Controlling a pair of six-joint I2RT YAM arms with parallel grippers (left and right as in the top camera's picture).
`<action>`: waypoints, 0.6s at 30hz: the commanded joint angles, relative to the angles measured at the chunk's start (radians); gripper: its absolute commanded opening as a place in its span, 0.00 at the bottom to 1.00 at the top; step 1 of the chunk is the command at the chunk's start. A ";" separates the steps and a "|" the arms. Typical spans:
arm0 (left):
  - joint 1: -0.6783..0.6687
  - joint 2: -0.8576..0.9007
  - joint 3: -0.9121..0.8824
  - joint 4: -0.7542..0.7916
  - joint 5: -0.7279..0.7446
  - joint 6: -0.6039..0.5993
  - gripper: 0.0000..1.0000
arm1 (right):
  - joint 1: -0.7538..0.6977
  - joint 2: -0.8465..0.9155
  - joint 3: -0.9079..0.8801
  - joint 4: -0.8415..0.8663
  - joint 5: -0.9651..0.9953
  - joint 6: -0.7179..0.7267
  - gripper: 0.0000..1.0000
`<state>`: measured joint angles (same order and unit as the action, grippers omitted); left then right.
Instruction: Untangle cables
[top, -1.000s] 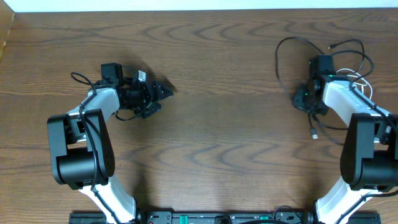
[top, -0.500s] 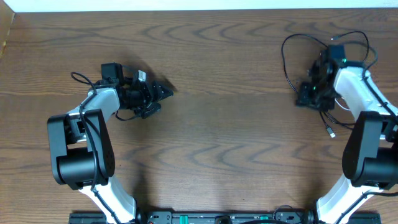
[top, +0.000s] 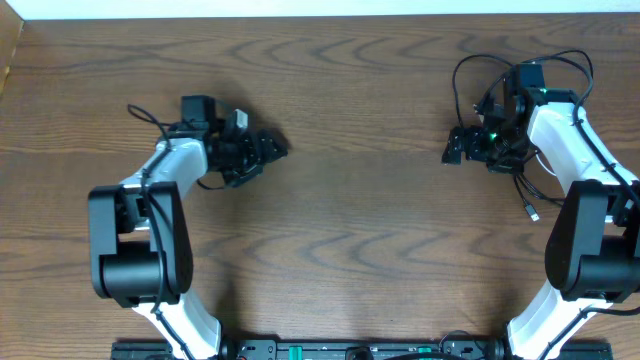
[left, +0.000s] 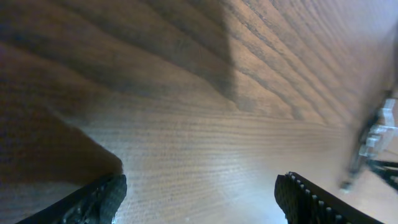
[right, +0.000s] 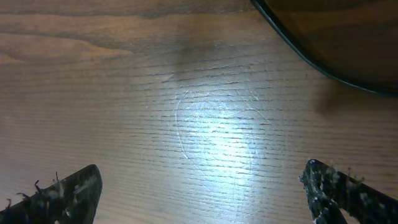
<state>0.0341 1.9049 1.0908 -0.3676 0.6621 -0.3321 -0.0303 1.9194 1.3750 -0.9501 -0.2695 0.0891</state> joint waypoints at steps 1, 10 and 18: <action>-0.048 0.040 -0.023 -0.013 -0.253 0.013 0.83 | 0.005 -0.004 -0.001 -0.002 -0.014 -0.016 0.99; -0.126 0.040 -0.019 -0.010 -0.369 0.013 0.84 | 0.005 -0.004 -0.001 -0.001 -0.014 -0.016 0.99; -0.126 0.040 -0.019 -0.025 -0.388 0.006 1.00 | 0.005 -0.003 -0.001 0.000 -0.014 -0.016 0.99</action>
<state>-0.0982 1.8832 1.1118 -0.3607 0.3595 -0.3271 -0.0303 1.9194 1.3750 -0.9497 -0.2737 0.0864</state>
